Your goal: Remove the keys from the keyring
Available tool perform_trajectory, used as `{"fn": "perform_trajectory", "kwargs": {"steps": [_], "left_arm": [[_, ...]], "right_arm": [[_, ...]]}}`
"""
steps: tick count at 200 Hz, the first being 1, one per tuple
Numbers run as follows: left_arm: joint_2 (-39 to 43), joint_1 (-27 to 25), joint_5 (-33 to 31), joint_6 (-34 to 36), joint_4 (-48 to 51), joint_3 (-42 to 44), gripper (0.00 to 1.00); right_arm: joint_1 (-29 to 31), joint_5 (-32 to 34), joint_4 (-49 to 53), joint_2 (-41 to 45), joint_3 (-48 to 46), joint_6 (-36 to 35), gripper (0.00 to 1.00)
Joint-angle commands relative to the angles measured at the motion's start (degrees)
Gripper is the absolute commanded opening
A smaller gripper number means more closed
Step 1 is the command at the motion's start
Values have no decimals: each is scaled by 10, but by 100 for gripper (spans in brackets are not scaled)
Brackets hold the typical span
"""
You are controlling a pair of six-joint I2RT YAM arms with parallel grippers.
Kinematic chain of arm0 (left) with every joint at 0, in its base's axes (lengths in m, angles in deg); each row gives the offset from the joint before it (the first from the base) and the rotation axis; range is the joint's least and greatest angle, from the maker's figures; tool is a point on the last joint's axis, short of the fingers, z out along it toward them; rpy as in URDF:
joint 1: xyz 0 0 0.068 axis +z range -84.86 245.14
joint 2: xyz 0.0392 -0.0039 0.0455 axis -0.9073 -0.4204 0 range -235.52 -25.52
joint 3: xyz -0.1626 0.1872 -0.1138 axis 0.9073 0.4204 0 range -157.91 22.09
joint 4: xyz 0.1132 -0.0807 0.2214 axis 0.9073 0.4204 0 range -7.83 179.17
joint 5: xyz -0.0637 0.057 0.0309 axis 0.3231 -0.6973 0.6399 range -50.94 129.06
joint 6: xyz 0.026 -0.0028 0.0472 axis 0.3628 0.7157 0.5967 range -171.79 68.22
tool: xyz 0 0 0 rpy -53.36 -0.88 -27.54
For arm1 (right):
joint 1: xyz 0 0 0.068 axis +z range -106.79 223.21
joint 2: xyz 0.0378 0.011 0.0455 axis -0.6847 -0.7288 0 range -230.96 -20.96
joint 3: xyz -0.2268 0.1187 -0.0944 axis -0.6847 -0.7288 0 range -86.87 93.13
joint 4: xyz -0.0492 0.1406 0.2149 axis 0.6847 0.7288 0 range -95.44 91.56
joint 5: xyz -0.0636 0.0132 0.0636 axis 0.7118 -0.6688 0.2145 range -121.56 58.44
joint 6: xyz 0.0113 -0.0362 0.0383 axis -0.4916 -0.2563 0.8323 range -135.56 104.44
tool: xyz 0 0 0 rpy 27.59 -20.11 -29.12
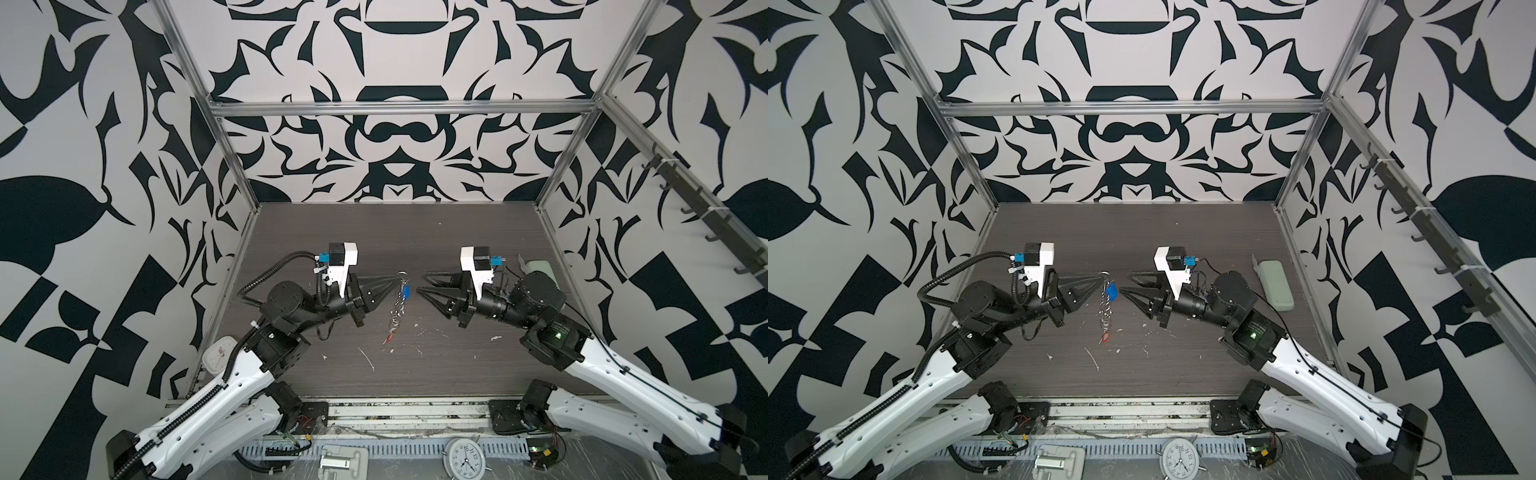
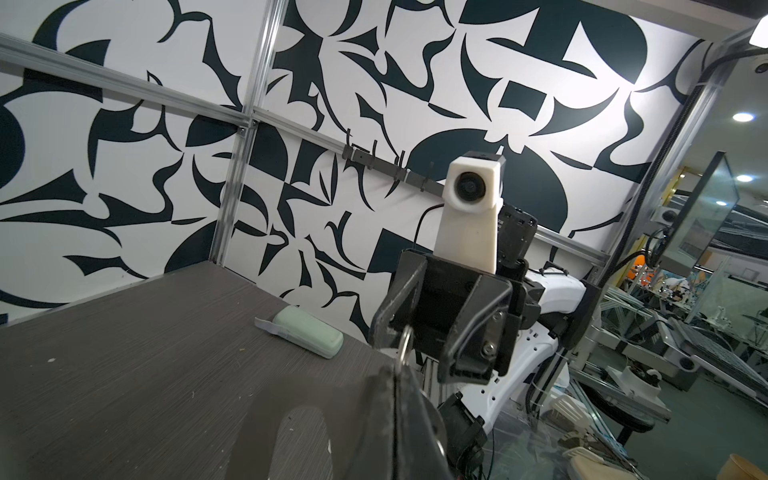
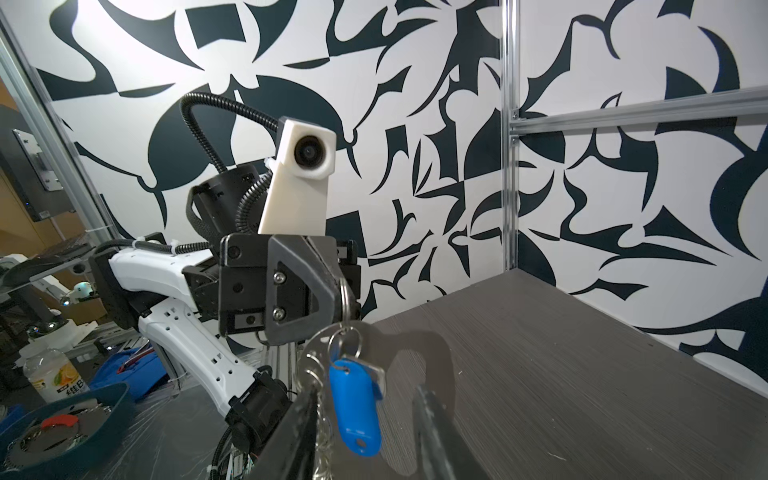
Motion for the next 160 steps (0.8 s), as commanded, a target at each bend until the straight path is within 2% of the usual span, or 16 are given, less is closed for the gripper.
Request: {"fn": "perform_trajectory", "kwargs": {"steps": [1,48,115,135,160], "left_arm": [[-1,0,34,-18,-56,3,0],[-5,0,82,-28,-77,6,0],[-4,0,106,-27,-69,2,0],[-3,0,84,-19,-53,0,0],[8,0,2,13,17,-9,0]], "right_arm": [[4,-16,-49,0,4,13,41],[9,-33,-50,3,6,15,41],[12,-37,-50,12,4,17,41],[13,-33,-52,12,2,17,41],[13,3,-45,19,-7,15,40]]}}
